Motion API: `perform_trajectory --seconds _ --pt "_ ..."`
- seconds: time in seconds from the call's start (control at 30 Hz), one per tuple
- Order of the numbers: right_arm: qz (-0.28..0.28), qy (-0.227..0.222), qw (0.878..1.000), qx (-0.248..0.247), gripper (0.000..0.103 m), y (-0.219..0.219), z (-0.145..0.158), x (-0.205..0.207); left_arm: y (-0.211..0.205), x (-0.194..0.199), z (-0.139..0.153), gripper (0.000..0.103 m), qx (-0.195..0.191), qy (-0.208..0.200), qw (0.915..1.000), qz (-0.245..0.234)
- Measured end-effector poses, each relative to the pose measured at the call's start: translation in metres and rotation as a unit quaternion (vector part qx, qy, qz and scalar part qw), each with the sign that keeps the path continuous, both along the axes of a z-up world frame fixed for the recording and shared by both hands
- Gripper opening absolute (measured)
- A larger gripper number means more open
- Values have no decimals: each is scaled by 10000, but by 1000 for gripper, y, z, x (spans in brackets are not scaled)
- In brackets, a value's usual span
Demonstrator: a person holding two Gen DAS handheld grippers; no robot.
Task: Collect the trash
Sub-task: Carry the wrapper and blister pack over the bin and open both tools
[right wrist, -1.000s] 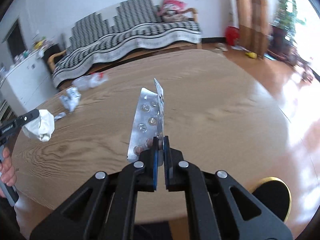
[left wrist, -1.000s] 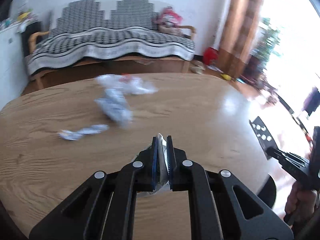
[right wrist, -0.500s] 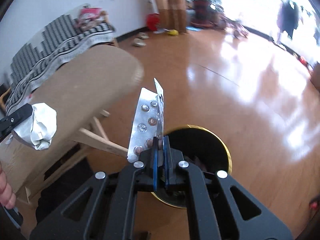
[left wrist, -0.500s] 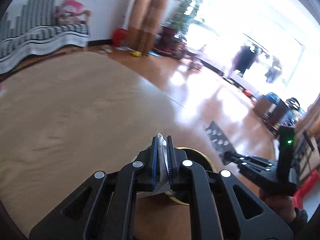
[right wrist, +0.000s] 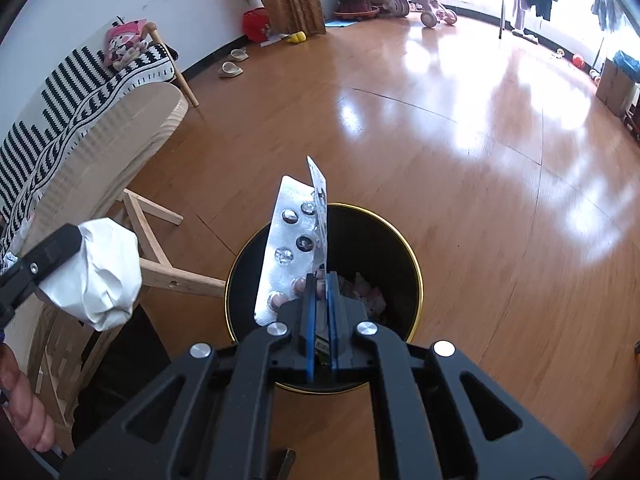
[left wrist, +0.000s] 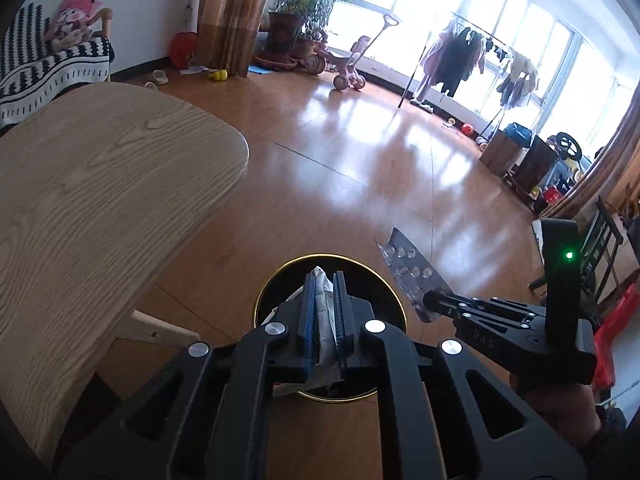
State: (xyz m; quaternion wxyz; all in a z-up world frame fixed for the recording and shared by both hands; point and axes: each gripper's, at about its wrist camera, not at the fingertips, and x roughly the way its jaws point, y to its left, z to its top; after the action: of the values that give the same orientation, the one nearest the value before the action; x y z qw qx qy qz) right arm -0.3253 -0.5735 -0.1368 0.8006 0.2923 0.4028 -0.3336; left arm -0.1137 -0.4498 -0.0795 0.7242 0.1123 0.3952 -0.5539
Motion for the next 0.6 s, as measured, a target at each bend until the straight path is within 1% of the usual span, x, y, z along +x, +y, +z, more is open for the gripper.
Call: perform_trajectory --seconds 0.17,0.23,0.43,0.57,0.6 --pt "-43 -27 10000 51 6 -4 -1 -2 -4 8 -7 8 79 29 10000 3" --pt "-59 -27 10000 57 6 -6 0 4 -5 10 -9 8 110 45 9999 9" --pt "-179 -34 9997 146 6 -10 -2 1 -11 9 -12 8 202 83 9998 45" --pt "-236 -66 9995 203 8 -12 -3 -2 -14 9 -15 8 251 120 9996 46" --pt "-255 -80 9994 209 13 -12 -2 -3 -15 9 -17 8 267 129 9995 43"
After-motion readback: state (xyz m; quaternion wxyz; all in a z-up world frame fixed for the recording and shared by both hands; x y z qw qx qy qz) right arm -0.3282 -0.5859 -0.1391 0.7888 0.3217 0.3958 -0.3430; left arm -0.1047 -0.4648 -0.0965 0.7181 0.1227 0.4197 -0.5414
